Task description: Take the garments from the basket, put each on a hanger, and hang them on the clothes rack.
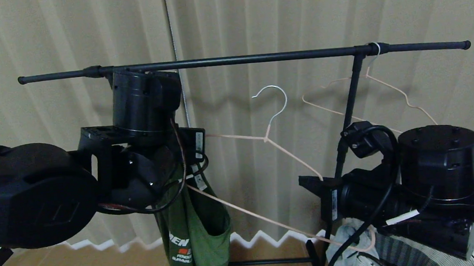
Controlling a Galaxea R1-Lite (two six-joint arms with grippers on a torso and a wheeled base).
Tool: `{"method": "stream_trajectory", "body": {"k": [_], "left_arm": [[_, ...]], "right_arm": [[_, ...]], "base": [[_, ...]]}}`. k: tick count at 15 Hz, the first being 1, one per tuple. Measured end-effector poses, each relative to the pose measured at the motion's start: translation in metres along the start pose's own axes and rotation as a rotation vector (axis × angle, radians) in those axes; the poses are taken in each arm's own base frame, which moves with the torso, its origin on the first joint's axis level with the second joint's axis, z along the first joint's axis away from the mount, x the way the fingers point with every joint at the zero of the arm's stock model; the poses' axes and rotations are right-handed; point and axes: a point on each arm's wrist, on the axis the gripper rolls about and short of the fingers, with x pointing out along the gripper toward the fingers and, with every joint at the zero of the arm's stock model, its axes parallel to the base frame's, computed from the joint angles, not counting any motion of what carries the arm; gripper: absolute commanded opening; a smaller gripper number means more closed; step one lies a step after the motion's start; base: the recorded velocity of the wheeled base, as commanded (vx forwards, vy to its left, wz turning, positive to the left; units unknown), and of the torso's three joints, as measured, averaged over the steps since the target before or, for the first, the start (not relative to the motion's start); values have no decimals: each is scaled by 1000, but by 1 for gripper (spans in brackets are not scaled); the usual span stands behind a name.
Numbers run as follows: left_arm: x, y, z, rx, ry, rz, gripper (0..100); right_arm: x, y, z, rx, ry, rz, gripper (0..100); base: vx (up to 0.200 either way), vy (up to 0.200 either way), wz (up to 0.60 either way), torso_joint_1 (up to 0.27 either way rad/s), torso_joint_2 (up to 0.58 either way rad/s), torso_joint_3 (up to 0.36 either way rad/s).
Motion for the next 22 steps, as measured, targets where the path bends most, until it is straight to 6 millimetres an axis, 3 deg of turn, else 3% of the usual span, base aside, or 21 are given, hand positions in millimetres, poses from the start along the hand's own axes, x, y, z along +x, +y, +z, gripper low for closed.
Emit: {"method": "stream_trajectory", "body": {"k": [9,13,19,20,22], "left_arm": [[-28,-30,8,-2,-60,-183,0],[-35,-26,6,12,-51,-278,0],[-52,-7,-16,107,-14,-422,0],[-53,-6,-16,107,-13,-422,100],[-55,-5,-16,106,-16,-423,100]], "right_arm": [[36,19,-6,-31,38,28,0],[42,25,-3,-80,26,41,0],[45,27,5,-90,-3,43,0],[44,26,6,-90,-7,40,0],[43,25,8,-87,-15,38,0]], "base": [[0,0,0,0,0,0],[0,0,0,0,0,0],[0,0,0,0,0,0],[0,0,0,0,0,0],[0,0,0,0,0,0]]}}
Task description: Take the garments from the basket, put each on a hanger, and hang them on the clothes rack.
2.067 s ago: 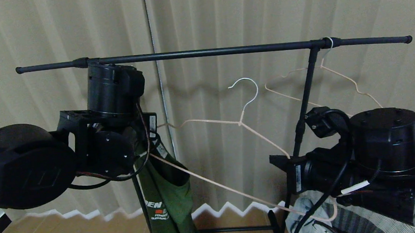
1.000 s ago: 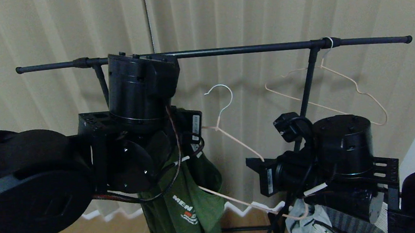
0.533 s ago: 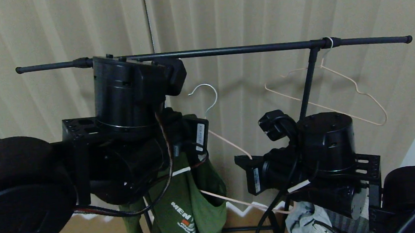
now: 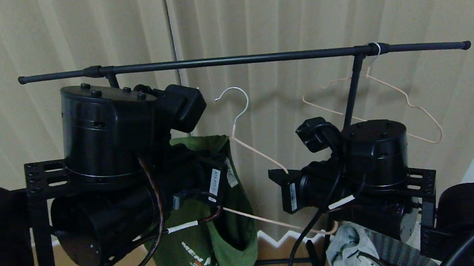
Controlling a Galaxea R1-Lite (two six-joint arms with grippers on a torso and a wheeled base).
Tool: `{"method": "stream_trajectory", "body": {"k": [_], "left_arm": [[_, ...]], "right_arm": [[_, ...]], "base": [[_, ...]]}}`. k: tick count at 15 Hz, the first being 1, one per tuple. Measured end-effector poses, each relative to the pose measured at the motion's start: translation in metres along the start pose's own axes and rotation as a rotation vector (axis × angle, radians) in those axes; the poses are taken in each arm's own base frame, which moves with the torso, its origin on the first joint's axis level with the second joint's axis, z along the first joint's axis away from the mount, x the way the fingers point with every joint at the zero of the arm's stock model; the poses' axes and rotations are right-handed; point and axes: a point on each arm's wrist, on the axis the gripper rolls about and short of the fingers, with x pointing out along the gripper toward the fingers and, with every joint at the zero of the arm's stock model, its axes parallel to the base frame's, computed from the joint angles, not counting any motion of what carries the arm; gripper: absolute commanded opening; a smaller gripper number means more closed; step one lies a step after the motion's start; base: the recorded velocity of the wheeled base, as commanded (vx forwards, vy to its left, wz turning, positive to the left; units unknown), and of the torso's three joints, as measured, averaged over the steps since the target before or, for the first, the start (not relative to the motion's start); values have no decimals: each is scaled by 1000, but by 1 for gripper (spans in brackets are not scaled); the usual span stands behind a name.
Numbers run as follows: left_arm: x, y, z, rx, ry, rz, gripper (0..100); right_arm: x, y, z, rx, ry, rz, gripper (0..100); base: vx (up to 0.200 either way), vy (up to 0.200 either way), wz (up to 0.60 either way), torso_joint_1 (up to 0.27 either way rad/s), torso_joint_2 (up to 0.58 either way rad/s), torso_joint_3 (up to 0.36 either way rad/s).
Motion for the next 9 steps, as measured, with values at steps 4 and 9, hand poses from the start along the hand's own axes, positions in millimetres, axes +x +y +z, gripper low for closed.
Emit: {"method": "stream_trajectory", "body": {"k": [4,9], "left_arm": [[-5,2,-3,6,-1,3,100],[-21,22,-6,18,-77,54,100]], "right_arm": [[-3,-13,8,-7,-27,-35,0],[-17,-38,22,-42,-72,-105,0]], "base": [[0,0,0,0,0,0],[0,0,0,0,0,0]]}}
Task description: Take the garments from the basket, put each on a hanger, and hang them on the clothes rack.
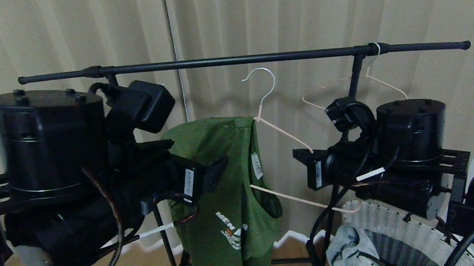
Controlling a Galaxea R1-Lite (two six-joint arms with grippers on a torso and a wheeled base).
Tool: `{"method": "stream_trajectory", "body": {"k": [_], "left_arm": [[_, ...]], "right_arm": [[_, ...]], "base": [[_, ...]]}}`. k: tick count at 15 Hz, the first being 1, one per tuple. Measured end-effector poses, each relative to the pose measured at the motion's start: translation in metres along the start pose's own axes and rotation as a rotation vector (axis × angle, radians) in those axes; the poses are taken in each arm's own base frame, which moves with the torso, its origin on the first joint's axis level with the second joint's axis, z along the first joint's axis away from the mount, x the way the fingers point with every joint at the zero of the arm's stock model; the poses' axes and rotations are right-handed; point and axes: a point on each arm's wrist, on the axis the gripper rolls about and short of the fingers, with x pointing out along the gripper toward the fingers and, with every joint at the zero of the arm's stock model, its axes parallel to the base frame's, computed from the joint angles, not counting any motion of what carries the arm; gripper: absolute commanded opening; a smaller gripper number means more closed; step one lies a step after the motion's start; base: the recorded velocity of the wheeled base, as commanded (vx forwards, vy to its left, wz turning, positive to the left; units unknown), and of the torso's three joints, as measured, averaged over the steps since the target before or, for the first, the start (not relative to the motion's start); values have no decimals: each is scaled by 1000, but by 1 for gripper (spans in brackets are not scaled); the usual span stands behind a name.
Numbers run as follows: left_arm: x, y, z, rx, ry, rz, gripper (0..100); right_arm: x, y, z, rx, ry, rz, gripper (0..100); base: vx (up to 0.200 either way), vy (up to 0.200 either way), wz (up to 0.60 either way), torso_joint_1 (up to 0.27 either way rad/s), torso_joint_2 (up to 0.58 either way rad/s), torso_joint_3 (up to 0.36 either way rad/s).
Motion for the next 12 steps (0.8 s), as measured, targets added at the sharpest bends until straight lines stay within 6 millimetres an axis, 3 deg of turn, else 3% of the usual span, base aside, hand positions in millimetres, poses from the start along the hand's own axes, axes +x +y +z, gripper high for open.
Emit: {"method": "stream_trajectory", "body": {"k": [3,7,12], "left_arm": [[-12,19,-3,136,-47,43,100],[-22,36,1,366,-118,-57,100],[-12,47,0,532,-118,-61,100]], "right_arm": [[-9,-12,3,-79,-12,-23,0],[-16,-14,8,-141,-28,27,0],[-24,-9,15,-180,-52,107,0]], "base": [[0,0,0,0,0,0],[0,0,0,0,0,0],[0,0,0,0,0,0]]}}
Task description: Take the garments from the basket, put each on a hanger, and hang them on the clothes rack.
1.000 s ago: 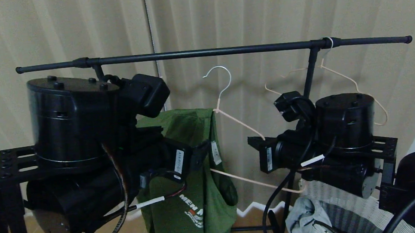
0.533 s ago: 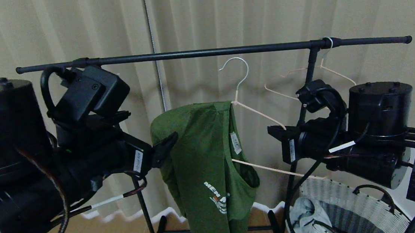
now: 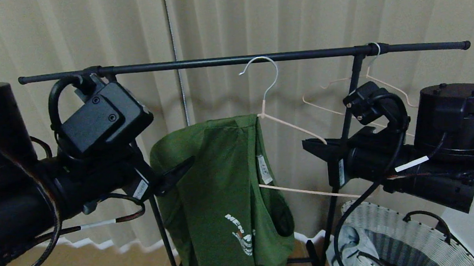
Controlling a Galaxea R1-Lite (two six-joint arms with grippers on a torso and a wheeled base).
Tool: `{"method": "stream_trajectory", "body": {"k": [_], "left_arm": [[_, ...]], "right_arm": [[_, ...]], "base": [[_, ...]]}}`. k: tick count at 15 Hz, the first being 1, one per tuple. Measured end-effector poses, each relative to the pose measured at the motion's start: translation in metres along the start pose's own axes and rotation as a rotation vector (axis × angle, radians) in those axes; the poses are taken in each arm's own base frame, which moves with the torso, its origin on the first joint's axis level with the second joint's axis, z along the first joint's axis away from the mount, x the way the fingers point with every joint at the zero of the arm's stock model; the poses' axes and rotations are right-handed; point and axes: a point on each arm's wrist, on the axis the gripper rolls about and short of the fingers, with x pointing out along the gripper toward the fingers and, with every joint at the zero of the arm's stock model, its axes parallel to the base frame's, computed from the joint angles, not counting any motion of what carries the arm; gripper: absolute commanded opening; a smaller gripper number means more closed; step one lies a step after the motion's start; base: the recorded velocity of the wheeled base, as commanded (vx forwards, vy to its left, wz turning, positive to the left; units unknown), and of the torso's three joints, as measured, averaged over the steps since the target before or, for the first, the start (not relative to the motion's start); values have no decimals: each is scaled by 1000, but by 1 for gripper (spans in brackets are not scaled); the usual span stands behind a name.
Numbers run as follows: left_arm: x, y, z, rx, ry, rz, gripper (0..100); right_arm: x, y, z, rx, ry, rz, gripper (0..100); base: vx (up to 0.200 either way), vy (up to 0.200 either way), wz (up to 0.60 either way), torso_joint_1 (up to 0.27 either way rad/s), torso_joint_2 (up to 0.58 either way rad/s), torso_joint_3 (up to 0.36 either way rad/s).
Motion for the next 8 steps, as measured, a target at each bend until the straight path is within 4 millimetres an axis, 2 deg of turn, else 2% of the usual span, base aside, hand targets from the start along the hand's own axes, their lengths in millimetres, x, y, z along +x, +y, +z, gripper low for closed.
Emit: {"method": "stream_trajectory", "body": {"k": [8], "left_arm": [[27,12,0,8,9,46,100]], "right_arm": [[-6,19,2,-13,-11,89,0]], "base": [[0,0,0,0,0,0]]}}
